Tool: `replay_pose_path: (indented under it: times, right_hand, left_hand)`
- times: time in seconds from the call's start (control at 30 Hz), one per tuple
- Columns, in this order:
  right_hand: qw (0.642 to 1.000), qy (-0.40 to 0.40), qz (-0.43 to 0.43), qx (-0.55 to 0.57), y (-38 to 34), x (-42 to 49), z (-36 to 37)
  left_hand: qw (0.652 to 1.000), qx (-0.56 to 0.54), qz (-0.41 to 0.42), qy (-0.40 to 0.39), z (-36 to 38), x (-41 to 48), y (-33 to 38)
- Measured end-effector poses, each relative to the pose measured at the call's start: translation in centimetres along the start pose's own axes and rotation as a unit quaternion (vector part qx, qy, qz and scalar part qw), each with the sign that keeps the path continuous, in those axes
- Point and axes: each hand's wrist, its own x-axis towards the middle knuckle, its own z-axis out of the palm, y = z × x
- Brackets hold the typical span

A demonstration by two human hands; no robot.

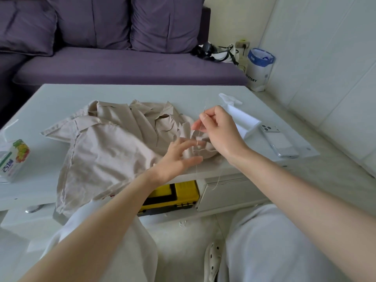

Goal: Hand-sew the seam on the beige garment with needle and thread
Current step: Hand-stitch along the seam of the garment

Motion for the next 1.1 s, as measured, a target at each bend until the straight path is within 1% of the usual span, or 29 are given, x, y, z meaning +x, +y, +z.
replay_pose_path:
  times: [0.07,0.17,0.23,0.3,0.37,0.47,0.6,0.67,0.7,0.77,0.83,0.9,1.0,1.1]
  right_hand:
    - [1.0,0.02,-0.004,0.008,-0.3,-0.2,-0.6]
    - [0.998,0.053,0.013,0.027,-0.4,-0.4,-1.8]
    - [0.995,0.065,0.032,0.07,-0.1,-0.8,-2.5]
    - [0.994,0.063,0.052,0.072,0.8,-1.4,-3.1]
    - [0.995,0.055,0.071,0.04,2.4,-2.0,-3.6]
    - [0.992,0.047,0.115,-0.023,6.0,-3.1,-4.3]
    - [0.969,0.058,0.203,-0.125,10.8,-4.4,-5.9]
    - [0.958,0.065,0.235,-0.15,12.1,-4.9,-6.6]
    - [0.955,0.065,0.244,-0.154,12.4,-5.0,-6.8]
    - [0.954,0.063,0.25,-0.155,12.3,-5.2,-6.7]
    - [0.962,0.049,0.231,-0.139,10.9,-5.2,-6.1]
    - [0.976,0.017,0.199,-0.082,8.9,-5.0,-4.8]
    - [0.985,-0.065,0.16,0.026,5.9,-4.8,-2.5]
    - [0.974,-0.165,0.133,0.077,3.9,-5.2,-0.4]
  left_hand:
    - [0.999,-0.045,0.021,-0.009,0.2,-0.5,0.5]
    - [0.991,-0.131,0.023,-0.011,0.1,-1.3,1.0]
    - [0.988,-0.153,0.021,0.01,-0.3,-1.4,0.6]
    - [0.98,-0.194,0.02,0.039,-0.9,-1.3,0.2]
    - [0.964,-0.26,0.02,0.058,-1.5,-1.2,0.1]
    - [0.934,-0.35,0.014,0.062,-2.0,-1.2,-0.2]
    - [0.9,-0.431,0.015,0.065,-2.6,-1.7,0.5]
    - [0.879,-0.472,0.021,0.066,-2.9,-1.8,0.9]
    - [0.875,-0.479,0.025,0.066,-3.1,-1.8,1.0]
    - [0.885,-0.461,0.034,0.061,-3.5,-1.9,1.1]
    - [0.907,-0.417,0.039,0.048,-3.8,-2.1,1.1]
    - [0.926,-0.374,0.028,0.04,-3.7,-2.2,1.1]
    - [0.942,-0.335,0.007,0.025,-3.1,-2.2,1.1]
    - [0.949,-0.316,0.008,-0.007,-2.2,-2.2,1.2]
